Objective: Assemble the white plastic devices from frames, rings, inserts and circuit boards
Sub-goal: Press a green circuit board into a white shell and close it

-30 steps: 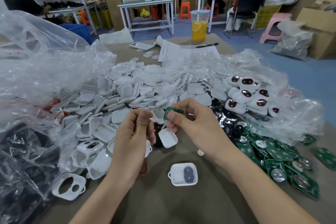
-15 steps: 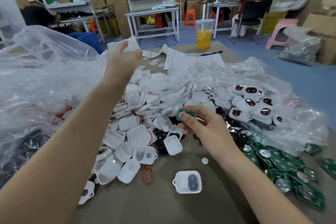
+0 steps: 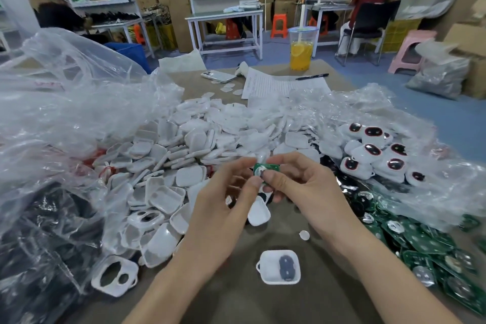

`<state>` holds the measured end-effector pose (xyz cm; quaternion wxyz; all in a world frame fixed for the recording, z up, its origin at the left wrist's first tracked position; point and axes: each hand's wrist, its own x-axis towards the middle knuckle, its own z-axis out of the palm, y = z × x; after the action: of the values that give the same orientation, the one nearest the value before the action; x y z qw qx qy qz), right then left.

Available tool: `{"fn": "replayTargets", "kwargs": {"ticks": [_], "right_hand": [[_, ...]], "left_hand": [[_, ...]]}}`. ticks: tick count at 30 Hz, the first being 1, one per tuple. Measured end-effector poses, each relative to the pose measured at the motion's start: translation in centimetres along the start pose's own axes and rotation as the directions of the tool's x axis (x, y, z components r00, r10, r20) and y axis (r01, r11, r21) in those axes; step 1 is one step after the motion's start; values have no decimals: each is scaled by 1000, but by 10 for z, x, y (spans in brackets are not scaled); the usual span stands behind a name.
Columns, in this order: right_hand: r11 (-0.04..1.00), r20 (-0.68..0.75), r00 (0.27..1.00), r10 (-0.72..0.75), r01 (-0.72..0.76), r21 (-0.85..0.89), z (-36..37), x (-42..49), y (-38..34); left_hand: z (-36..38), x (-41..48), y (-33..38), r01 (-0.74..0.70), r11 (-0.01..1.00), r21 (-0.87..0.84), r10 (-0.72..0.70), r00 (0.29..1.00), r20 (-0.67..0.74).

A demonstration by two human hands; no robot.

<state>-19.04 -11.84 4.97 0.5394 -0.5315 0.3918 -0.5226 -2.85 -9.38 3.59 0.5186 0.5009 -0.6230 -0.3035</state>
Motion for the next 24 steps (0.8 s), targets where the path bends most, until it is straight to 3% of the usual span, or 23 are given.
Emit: {"fn": "replayTargets", "kwargs": {"ticks": [4, 11, 16, 24], "right_hand": [[999, 27, 1000, -8, 7, 52, -1, 2, 1], [985, 85, 996, 38, -51, 165, -1, 0, 0], [982, 105, 993, 44, -63, 178, -1, 0, 1], [949, 202, 977, 74, -131, 286, -4, 2, 3]], "left_hand": [[-4, 1, 0, 84, 978, -193, -81, 996, 19], [-10, 5, -10, 150, 941, -303, -122, 987, 107], [-11, 7, -15, 248, 839, -485, -185, 967, 175], [-10, 9, -16, 274, 772, -573, -198, 961, 192]]}}
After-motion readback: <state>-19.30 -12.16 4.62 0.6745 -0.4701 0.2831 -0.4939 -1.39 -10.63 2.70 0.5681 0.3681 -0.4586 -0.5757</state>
